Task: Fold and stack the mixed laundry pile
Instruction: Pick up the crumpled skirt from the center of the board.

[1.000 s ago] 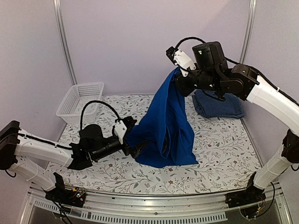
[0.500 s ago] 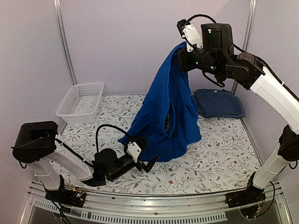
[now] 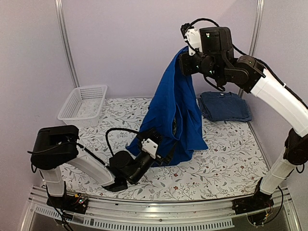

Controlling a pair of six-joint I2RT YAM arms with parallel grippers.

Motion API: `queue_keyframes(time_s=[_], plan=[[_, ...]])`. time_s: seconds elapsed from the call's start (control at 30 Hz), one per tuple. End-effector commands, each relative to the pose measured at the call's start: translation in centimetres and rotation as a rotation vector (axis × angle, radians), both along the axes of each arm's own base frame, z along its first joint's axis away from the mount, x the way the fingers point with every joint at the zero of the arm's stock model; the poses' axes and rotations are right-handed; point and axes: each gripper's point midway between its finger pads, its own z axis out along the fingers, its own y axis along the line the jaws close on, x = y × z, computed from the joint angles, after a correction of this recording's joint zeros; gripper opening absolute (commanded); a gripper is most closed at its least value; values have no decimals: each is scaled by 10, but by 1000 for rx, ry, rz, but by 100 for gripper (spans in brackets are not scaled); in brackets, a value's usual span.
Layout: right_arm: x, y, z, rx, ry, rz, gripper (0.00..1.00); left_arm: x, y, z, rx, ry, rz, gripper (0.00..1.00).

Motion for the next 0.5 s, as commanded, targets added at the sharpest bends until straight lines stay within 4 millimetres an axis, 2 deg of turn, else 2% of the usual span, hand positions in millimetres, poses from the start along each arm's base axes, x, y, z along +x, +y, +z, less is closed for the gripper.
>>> queue_keyframes(time_s=[0.0, 0.17, 0.27, 0.47], plan=[[0, -14, 49, 153, -94, -55, 0, -3, -9, 3, -15, 0, -11, 100], [3, -15, 47, 192, -67, -81, 0, 14, -17, -2, -17, 39, 54, 100], [5, -13, 39, 195, -42, -93, 0, 26, -17, 5, -52, 47, 118, 100], [6, -15, 40, 203, -45, -106, 0, 32, -29, 11, -34, 12, 160, 100]])
